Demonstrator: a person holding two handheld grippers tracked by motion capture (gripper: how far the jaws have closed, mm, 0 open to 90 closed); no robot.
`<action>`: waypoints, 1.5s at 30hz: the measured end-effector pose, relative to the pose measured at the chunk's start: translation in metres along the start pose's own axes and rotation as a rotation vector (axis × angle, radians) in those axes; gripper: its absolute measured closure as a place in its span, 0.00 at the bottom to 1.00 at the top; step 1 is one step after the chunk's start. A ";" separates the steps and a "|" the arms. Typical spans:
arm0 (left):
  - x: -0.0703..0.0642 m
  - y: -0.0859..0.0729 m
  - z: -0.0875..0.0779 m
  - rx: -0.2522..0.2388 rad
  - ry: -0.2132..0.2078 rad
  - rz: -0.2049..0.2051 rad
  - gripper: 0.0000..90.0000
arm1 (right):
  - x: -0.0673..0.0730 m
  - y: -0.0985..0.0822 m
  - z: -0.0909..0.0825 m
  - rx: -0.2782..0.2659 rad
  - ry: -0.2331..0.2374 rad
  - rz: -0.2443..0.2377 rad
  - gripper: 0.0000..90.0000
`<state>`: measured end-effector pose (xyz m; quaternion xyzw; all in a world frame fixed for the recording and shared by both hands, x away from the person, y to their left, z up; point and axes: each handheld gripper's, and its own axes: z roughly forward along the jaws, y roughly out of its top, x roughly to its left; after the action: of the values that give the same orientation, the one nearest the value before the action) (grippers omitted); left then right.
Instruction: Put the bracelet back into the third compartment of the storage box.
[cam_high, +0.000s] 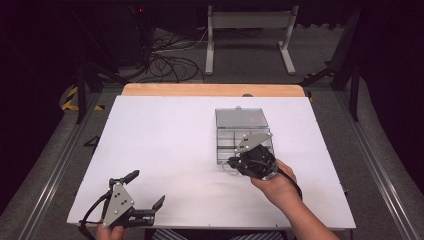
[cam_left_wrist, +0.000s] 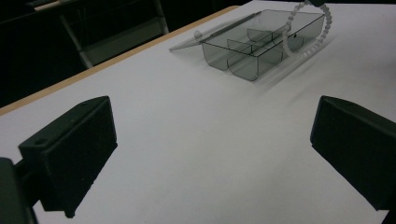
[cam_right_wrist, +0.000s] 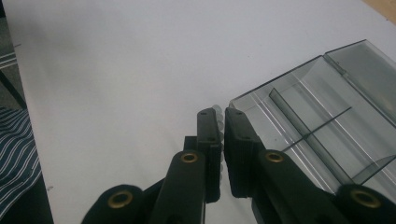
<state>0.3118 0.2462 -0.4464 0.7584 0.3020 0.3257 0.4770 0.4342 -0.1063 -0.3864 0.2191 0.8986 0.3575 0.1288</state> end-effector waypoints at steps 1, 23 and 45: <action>0.000 0.000 0.000 -0.001 0.000 0.000 0.01 | 0.000 0.000 -0.001 -0.005 0.000 0.004 0.96; 0.001 0.000 0.000 -0.002 0.007 -0.001 0.01 | -0.008 0.005 -0.018 -0.097 -0.050 0.007 0.96; 0.001 0.000 0.000 -0.001 0.009 -0.004 0.01 | -0.047 0.014 -0.033 -0.087 -0.100 0.115 0.96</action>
<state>0.3127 0.2471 -0.4462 0.7561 0.3054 0.3283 0.4768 0.4666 -0.1390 -0.3493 0.2821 0.8607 0.3917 0.1621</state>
